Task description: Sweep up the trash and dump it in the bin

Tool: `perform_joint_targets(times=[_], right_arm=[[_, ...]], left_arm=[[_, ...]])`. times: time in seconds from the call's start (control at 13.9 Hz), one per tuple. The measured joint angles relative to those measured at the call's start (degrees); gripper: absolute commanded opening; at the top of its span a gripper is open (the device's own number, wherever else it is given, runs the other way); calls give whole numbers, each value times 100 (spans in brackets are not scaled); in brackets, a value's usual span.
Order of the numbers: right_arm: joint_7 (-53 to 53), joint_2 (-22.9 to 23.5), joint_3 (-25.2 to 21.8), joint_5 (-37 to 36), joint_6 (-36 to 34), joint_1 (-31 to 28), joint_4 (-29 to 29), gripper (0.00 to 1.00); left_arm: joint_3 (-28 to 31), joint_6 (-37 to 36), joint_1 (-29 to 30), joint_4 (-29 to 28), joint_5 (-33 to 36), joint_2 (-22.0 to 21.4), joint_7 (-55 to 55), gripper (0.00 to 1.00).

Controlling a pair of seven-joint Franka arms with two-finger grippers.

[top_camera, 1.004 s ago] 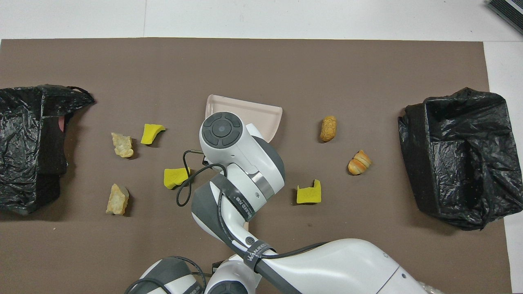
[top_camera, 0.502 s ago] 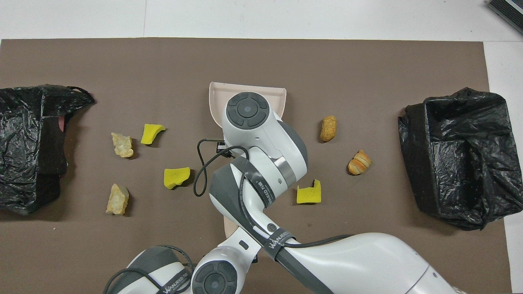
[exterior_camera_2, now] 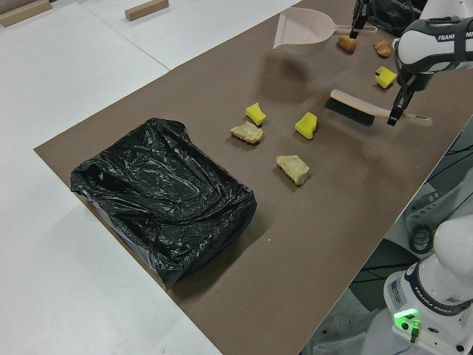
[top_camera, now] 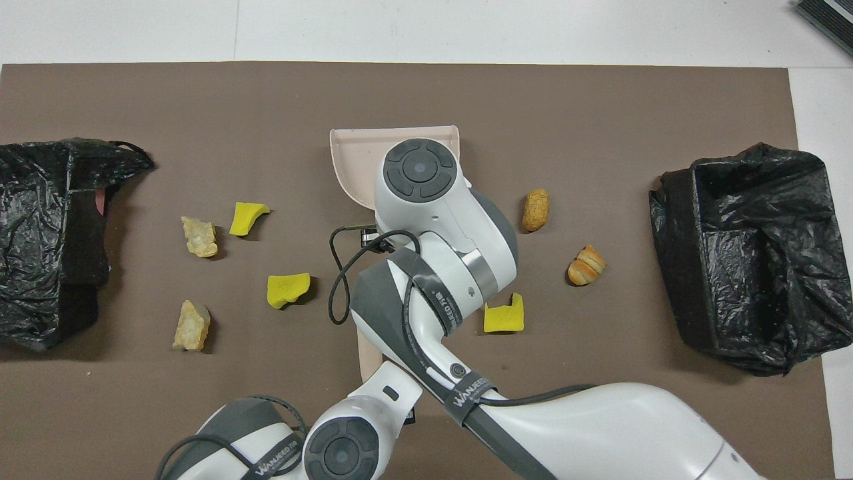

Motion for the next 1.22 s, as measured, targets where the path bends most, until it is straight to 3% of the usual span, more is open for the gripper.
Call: perform_joint_targets(times=[0.36, 0.72, 1.0, 1.22], right_arm=[[-2392, -350, -8, -343, -6, -167, -560, 0], [-4519, -374, -16, -922, 34, -272, -805, 0], [-5047, -227, 26, -1242, 228, -132, -897, 0], [-5005, -129, 35, -1255, 357, 0, -897, 0]], left_arm=[[10, -276, 1122, 298, 457, -7, 493, 0], [18, -192, 2523, 340, 683, 124, 1968, 0], [26, 183, 3681, 470, 690, 367, 3464, 0], [24, 197, 4187, 769, 691, 728, 4309, 0]])
